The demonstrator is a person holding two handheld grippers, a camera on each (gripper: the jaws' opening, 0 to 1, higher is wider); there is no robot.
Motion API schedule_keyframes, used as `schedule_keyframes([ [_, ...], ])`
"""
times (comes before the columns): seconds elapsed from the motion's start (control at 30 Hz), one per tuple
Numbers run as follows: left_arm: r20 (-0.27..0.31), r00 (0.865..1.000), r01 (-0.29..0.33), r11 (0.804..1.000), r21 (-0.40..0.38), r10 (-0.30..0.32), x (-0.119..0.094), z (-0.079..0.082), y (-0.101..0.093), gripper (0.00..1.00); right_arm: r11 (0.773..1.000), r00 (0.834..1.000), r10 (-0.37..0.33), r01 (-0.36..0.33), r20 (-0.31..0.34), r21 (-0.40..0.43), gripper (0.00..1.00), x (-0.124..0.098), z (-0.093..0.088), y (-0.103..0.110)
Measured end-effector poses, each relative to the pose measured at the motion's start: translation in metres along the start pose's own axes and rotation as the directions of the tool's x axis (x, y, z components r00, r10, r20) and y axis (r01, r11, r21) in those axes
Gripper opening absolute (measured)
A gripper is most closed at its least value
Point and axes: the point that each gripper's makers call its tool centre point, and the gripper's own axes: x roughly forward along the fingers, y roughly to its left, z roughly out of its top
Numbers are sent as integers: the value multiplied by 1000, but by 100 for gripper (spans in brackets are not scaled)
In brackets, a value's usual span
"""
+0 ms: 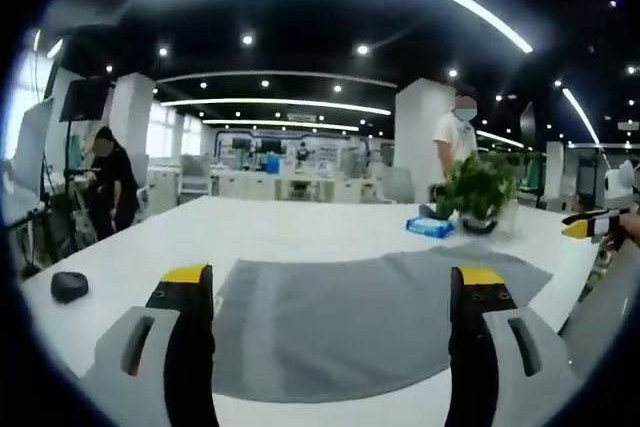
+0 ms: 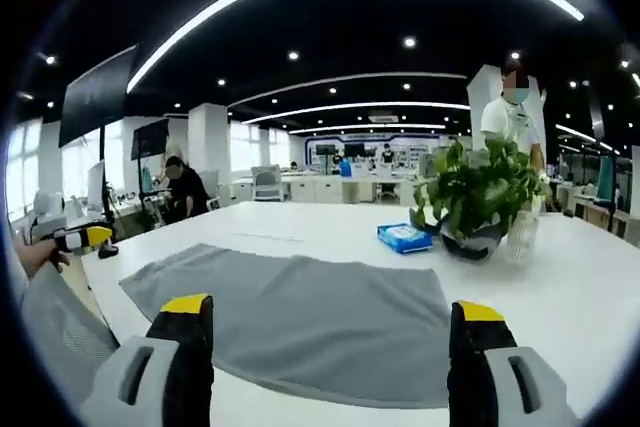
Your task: Open the folded towel by lifting each exposed corner and separating the folded layers until the towel lies flat within the target outline without major curled edges
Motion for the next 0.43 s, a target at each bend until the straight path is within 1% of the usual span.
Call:
schedule_keyframes([
  [0.03, 13, 1000, 5, 1000, -23, -5, -1, 5, 0, 99, 1000, 999, 7, -7, 40, 8, 100, -1, 8, 3],
  [0.07, 14, 1000, 1, 999, -35, -1, -3, 7, 2, 99, 1000, 998, 4, -4, 58, 9, 100, -2, 10, 4],
  [0.1, 16, 1000, 4, 999, -42, -3, -3, 7, 3, 99, 1000, 998, 4, -4, 57, 3, 100, -2, 9, 5],
  [0.13, 18, 1000, 9, 999, -48, -8, -4, 7, 4, 99, 1000, 999, 4, -3, 50, -10, 100, -1, 5, 6],
  [0.2, -2, 1000, 9, 999, -50, -10, -4, 2, 7, 99, 1000, 999, 6, -5, 38, -17, 100, 0, 1, 8],
  [0.23, -19, 1000, 18, 998, -63, -19, -4, -1, 6, 99, 1000, 999, 16, -15, 37, -13, 100, 1, 0, 10],
  [0.3, -52, 998, 26, 996, -90, -31, -6, -1, 4, 99, 1000, 1000, 11, -11, 13, -6, 100, 0, -5, 10],
  [0.37, -37, 999, 27, 997, -78, -30, -9, 6, 3, 99, 1000, 1000, 14, -14, 11, -9, 100, 1, -6, 11],
  [0.43, -25, 999, 21, 997, -74, -23, -10, 9, 3, 99, 1000, 1000, 21, -21, -8, 0, 100, 6, -9, 12],
])
